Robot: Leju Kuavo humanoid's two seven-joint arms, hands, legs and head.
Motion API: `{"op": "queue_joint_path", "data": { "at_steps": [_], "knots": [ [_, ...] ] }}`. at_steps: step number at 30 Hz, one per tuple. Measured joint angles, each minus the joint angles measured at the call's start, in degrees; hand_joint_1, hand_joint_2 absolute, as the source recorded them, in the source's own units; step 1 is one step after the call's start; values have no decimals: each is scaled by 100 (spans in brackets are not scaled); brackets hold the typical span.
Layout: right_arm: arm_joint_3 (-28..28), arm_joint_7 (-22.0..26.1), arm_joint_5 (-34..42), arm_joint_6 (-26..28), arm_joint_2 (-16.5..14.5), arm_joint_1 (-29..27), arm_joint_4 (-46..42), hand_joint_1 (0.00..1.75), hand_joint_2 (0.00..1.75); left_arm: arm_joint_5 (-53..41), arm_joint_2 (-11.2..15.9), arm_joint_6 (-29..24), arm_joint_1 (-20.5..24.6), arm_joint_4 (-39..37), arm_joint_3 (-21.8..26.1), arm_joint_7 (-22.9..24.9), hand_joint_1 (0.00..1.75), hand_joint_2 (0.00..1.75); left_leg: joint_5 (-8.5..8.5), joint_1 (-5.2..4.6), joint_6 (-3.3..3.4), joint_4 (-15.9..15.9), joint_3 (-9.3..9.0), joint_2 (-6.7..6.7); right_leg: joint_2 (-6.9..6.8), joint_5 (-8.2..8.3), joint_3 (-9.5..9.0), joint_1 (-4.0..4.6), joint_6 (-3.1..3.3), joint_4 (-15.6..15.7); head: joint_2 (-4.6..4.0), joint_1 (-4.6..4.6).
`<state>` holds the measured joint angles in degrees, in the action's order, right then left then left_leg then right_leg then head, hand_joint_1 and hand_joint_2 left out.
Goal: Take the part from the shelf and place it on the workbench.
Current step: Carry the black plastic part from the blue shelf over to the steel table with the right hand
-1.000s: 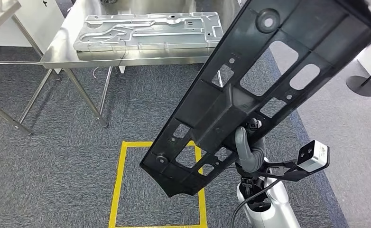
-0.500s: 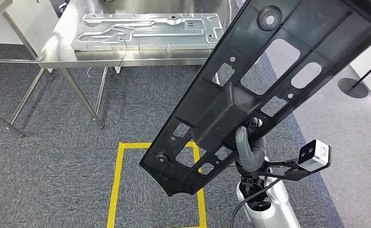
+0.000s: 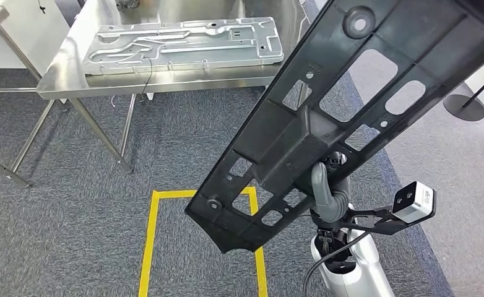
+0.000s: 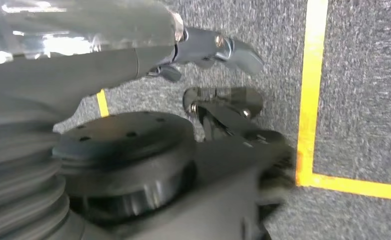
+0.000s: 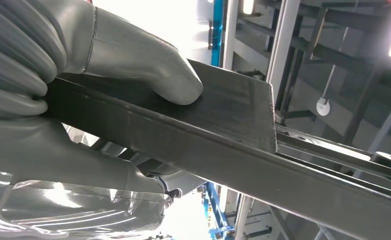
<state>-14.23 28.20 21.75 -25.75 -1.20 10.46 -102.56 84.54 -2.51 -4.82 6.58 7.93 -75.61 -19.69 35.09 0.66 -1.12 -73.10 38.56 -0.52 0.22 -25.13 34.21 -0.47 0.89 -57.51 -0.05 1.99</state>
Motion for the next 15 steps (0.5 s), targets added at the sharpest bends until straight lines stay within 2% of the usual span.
{"op": "queue_joint_path", "data": {
  "at_steps": [1, 2, 4, 5, 6, 7, 10, 12, 14, 15],
  "knots": [
    [0, 0, 0, 1, 0, -10, 1, 175, 175, 0, 0, 0, -7, 0, -1, 1, 0, 175, -29, 0, 2, -127, 97, 0, 8, -7, -7, 8, 4, -1, -1, 0],
    [0, 0, 1, 1, 0, -18, 1, 175, 175, 0, 0, 0, -10, -1, -1, 2, 0, 175, -174, -1, 14, -10, 76, 1, 19, -15, -21, 15, 2, -2, -1, 0],
    [0, 3, 1, 1, -1, -22, 0, 175, 175, 0, 0, -1, -11, -1, -2, 2, 0, 175, -616, -5, 67, 728, -225, 8, 39, -39, -59, 26, -14, -6, -1, 0],
    [0, 6, 1, 1, -2, -22, -1, 175, 175, 0, 0, -1, -8, -1, -2, 2, 0, 175, -769, -15, 99, 1105, -389, 14, 49, -54, -68, 39, -32, -16, -1, 0],
    [0, 9, 0, 1, -2, -21, -1, 175, 175, 0, 0, -1, -6, -1, -3, 3, 0, 175, -852, -25, 128, 1357, -499, 20, 56, -61, -68, 49, -56, -24, -1, 0],
    [0, 10, 0, 1, -2, -21, -1, 175, 175, 0, -1, -1, -5, -1, -5, 3, 0, 175, -864, -36, 153, 1471, -545, 26, 60, -64, -60, 55, -84, -30, -1, 0],
    [2, 11, 0, -4, -2, -12, -1, 175, 175, 1, -5, -1, -3, -1, -8, 5, 0, 175, -891, -30, 234, 1527, -563, 25, 55, -91, -40, 45, -185, -59, 0, 1],
    [6, 13, 0, -9, -2, 13, -1, 175, 175, 2, -9, 0, 5, -1, -8, 5, 0, 175, -920, -10, 294, 1572, -583, 17, 40, -311, 105, 30, -246, -393, 0, 1],
    [9, 13, 0, -10, -2, 26, 5, 175, 175, 2, -13, 1, 8, -1, -8, 4, 0, 175, -919, -12, 316, 1574, -581, 11, 31, -668, 448, 7, -289, -1121, -1, 0],
    [9, 13, 0, -10, -2, 25, 11, 175, 175, 2, -15, 2, 7, 0, -8, 4, 0, 175, -917, -13, 318, 1571, -579, 10, 29, -780, 615, -5, -306, -1456, 0, 0]
  ]
}}
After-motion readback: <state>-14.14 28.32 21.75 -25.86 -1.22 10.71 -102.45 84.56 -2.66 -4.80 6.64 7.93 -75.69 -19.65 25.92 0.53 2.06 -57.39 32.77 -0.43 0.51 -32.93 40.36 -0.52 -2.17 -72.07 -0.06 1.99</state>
